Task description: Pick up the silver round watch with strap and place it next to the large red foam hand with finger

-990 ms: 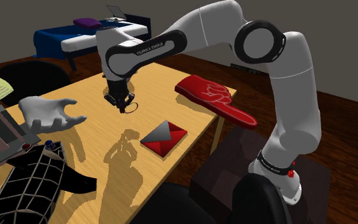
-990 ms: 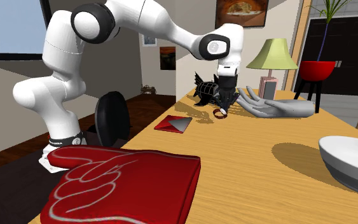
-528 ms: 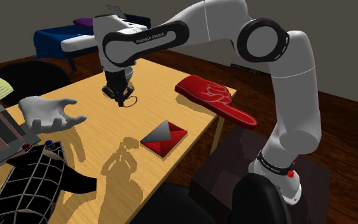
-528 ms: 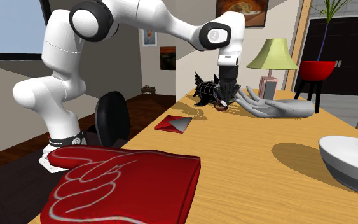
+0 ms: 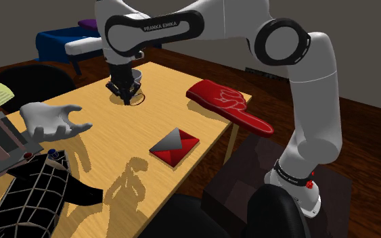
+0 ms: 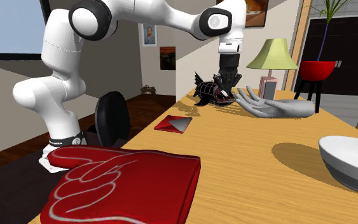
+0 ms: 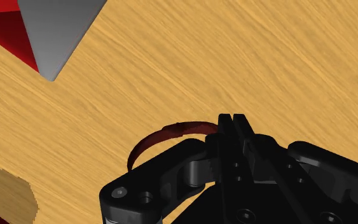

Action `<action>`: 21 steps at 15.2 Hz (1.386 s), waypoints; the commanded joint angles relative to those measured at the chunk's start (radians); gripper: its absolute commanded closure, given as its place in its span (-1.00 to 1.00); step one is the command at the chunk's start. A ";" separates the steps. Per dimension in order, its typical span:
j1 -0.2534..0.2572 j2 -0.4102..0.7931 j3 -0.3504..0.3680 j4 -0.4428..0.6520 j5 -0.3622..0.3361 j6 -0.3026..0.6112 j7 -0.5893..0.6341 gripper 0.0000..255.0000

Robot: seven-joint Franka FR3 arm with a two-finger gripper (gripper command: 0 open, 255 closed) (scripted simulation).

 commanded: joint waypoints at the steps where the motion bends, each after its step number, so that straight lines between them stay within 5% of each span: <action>1: 0.004 0.003 0.000 0.031 0.000 -0.028 0.000 1.00; 3: 0.007 0.004 0.001 0.052 0.000 -0.048 0.000 1.00; 11: -0.167 -0.332 0.001 -0.411 0.133 0.098 -0.149 1.00; 21: -0.275 -0.666 -0.092 -0.787 0.266 0.151 -0.396 1.00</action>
